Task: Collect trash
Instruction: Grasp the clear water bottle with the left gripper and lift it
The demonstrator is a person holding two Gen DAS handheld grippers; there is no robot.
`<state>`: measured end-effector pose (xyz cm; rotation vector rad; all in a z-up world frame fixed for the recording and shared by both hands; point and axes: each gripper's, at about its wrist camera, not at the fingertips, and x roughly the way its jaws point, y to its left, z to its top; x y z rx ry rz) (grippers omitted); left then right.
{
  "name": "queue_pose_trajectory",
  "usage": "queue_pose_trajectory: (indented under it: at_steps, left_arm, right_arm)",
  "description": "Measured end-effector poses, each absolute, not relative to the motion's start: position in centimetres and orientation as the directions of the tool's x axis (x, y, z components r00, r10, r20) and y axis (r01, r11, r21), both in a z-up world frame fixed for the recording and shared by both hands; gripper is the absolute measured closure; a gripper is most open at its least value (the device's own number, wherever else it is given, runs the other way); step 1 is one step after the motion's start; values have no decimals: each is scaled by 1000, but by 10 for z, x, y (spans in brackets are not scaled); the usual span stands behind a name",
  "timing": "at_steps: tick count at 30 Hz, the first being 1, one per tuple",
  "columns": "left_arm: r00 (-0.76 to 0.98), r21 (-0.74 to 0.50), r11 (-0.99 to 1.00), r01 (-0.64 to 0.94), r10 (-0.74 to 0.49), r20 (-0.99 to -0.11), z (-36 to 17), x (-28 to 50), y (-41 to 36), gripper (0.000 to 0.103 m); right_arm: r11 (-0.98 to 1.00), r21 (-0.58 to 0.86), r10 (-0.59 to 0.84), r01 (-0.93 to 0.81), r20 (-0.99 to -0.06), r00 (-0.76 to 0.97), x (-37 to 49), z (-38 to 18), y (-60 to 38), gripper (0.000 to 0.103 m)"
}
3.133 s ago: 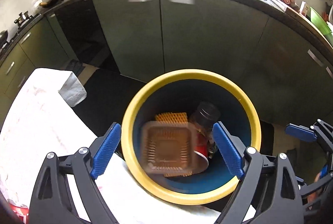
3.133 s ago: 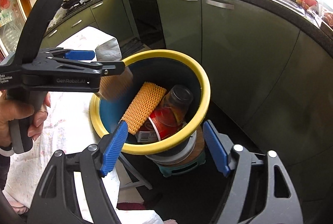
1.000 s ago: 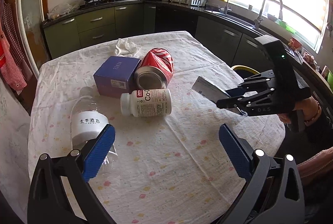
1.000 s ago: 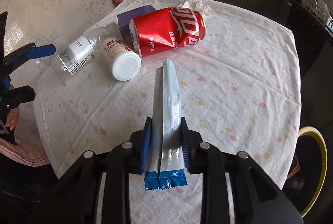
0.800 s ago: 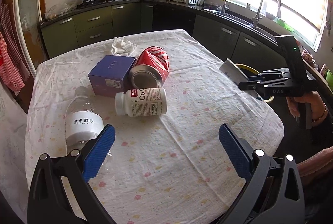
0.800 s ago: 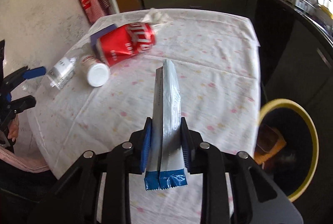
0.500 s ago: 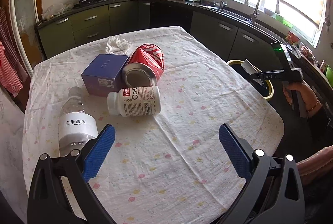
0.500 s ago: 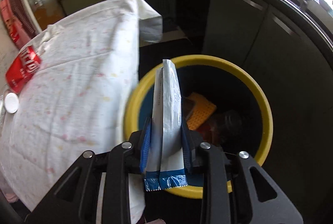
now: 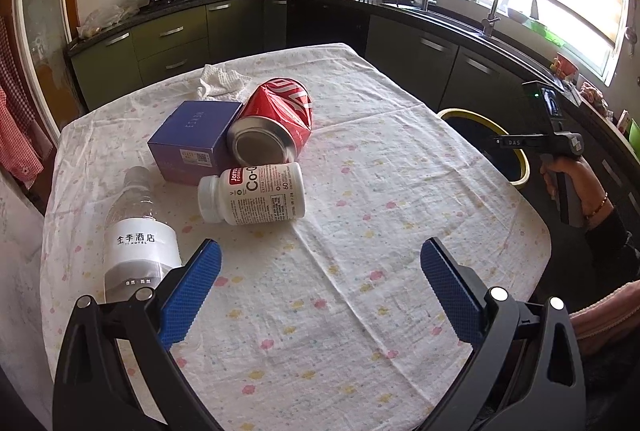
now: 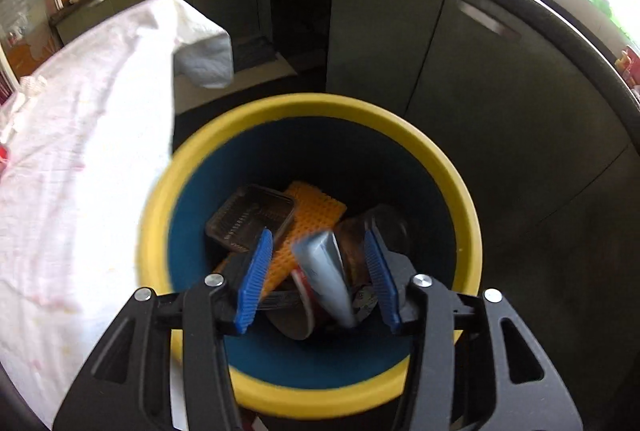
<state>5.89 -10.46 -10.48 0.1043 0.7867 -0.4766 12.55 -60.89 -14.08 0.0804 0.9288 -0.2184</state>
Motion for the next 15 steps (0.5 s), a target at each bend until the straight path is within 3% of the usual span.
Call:
queue_pose_trajectory:
  at_steps: [4, 15]
  left_arm:
    - [604, -80, 898, 433, -354, -714, -108, 59, -95, 5]
    - [655, -45, 975, 217, -180, -734, -104, 63, -23, 5]
  right_arm:
    - [985, 23, -97, 170, -745, 660, 94, -116, -572, 50]
    - [997, 66, 28, 25, -692, 722, 74, -90, -503, 49]
